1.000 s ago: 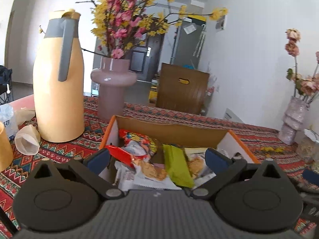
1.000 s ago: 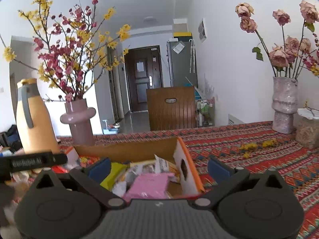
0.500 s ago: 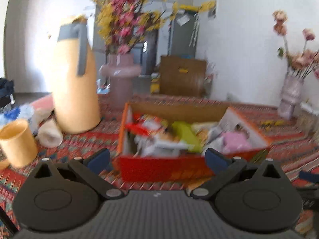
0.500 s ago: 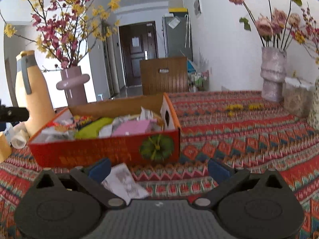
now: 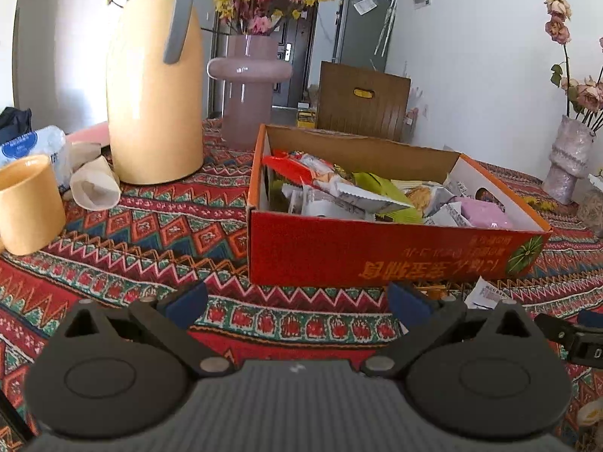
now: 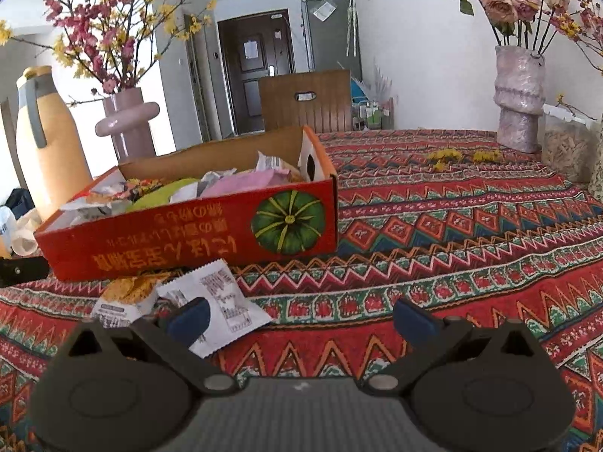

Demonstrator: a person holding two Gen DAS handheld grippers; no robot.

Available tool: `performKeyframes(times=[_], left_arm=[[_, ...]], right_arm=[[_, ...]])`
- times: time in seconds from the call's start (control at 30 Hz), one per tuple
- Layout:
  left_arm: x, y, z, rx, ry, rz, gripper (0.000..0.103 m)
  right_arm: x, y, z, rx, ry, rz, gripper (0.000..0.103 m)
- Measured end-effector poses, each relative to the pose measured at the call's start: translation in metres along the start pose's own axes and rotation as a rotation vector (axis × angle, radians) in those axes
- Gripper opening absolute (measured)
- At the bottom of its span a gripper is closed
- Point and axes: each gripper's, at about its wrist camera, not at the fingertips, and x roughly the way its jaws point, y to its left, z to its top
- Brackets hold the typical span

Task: Organize snacks
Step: 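Move both tools back over the remaining packets beside the box, then grasp a white packet with the right gripper while the left grasps the oat-cracker packet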

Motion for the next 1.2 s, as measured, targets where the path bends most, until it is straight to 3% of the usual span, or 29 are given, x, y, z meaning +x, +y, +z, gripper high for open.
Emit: performKeyframes(times=[0.47, 0.67, 0.9, 0.97, 1.07, 1.1, 1.2], left_arm=[[-0.002, 0.003, -0.001, -0.019, -0.001, -0.032, 0.103], [0.001, 0.006, -0.002, -0.036, 0.020, -0.029, 0.103], [0.007, 0.007, -0.002, -0.043, 0.050, -0.019, 0.103], [0.008, 0.007, -0.002, -0.043, 0.055, -0.017, 0.103], [0.010, 0.007, -0.003, -0.041, 0.065, -0.015, 0.103], [0.011, 0.007, -0.003, -0.041, 0.072, -0.013, 0.103], [0.014, 0.007, -0.003, -0.043, 0.086, -0.009, 0.103]], right_arm=[[0.003, 0.006, 0.002, -0.025, 0.012, -0.055, 0.103], [0.006, 0.024, 0.016, -0.054, 0.017, -0.011, 0.103], [0.035, 0.046, 0.024, -0.114, 0.123, 0.035, 0.102], [0.042, 0.047, 0.023, -0.117, 0.156, 0.046, 0.091], [0.039, 0.053, 0.020, -0.148, 0.130, 0.042, 0.069], [0.038, 0.052, 0.020, -0.151, 0.124, 0.055, 0.050], [0.032, 0.052, 0.018, -0.156, 0.110, 0.080, 0.040]])
